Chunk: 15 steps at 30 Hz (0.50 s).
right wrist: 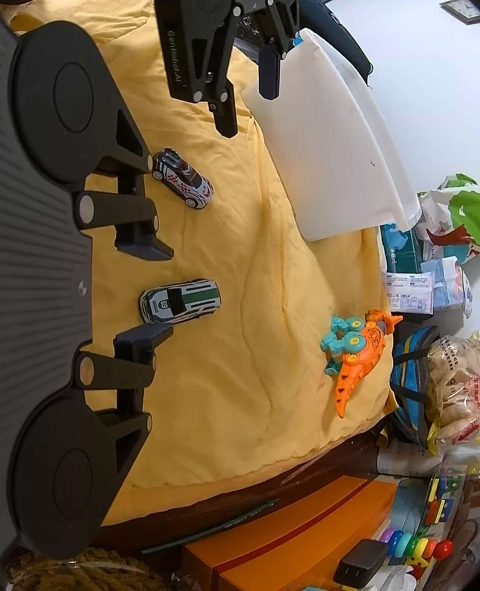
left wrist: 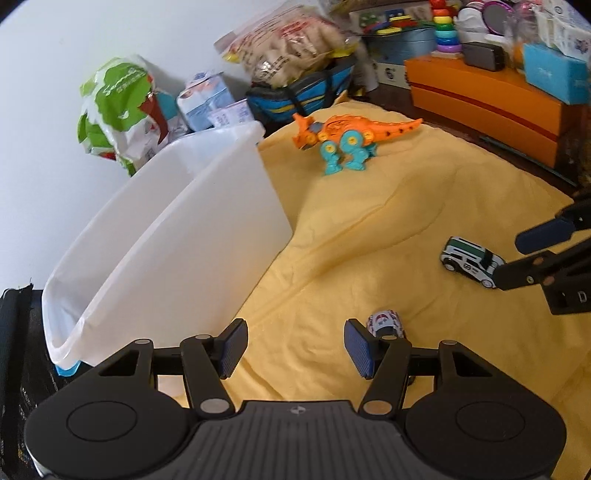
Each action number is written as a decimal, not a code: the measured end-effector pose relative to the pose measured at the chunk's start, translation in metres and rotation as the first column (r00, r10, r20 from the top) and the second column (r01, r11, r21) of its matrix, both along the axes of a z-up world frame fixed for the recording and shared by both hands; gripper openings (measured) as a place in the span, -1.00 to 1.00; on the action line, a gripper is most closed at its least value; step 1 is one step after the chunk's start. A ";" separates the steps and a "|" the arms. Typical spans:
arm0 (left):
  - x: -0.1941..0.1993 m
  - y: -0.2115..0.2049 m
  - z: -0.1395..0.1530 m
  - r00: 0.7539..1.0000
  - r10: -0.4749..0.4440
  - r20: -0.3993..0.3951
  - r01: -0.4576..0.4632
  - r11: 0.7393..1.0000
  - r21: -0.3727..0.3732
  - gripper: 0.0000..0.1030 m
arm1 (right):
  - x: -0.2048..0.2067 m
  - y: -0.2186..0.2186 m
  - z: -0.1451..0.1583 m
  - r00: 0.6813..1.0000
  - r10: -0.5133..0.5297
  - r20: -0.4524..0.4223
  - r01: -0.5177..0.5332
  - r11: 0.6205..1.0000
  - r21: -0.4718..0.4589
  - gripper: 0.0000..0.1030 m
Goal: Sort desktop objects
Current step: 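Grasp the green-white car with the right gripper while the left grasps the red-white car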
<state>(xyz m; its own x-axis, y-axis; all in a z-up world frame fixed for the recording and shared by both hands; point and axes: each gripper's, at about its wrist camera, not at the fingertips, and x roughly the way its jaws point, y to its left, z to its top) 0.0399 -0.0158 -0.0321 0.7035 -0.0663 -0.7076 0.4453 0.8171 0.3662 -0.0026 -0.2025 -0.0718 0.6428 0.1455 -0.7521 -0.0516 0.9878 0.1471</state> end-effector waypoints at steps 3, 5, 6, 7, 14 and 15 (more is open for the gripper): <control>-0.004 0.005 -0.003 0.997 -0.075 -0.032 0.073 0.995 -0.066 0.20 | -0.002 0.000 0.000 1.000 0.002 0.002 -0.002 1.000 -0.019 -0.15; -0.007 0.008 -0.007 0.992 -0.112 -0.055 0.107 0.991 -0.084 0.20 | -0.002 0.001 -0.001 1.000 0.011 0.002 -0.011 0.999 -0.042 -0.15; -0.008 0.008 -0.010 0.991 -0.123 -0.060 0.117 0.990 -0.084 0.20 | -0.003 0.002 -0.003 1.000 0.016 -0.001 -0.016 0.999 -0.048 -0.16; -0.009 0.009 -0.012 0.990 -0.129 -0.063 0.124 0.989 -0.078 0.20 | -0.003 0.002 -0.004 1.000 0.020 -0.004 -0.020 0.999 -0.050 -0.16; -0.008 -0.004 -0.020 0.978 -0.174 -0.111 0.164 0.982 -0.099 0.20 | 0.001 0.007 -0.009 0.999 0.046 -0.021 -0.048 0.996 -0.078 -0.16; -0.006 -0.007 -0.022 0.977 -0.166 -0.131 0.153 0.983 -0.106 0.20 | 0.003 0.009 -0.008 0.999 0.053 -0.014 -0.054 0.994 -0.090 -0.16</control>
<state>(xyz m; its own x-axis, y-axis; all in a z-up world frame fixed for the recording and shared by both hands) 0.0335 -0.0233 -0.0544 0.5743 -0.2413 -0.7823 0.6134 0.7596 0.2160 0.0001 -0.1934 -0.0802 0.6270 0.1105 -0.7711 -0.1033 0.9929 0.0583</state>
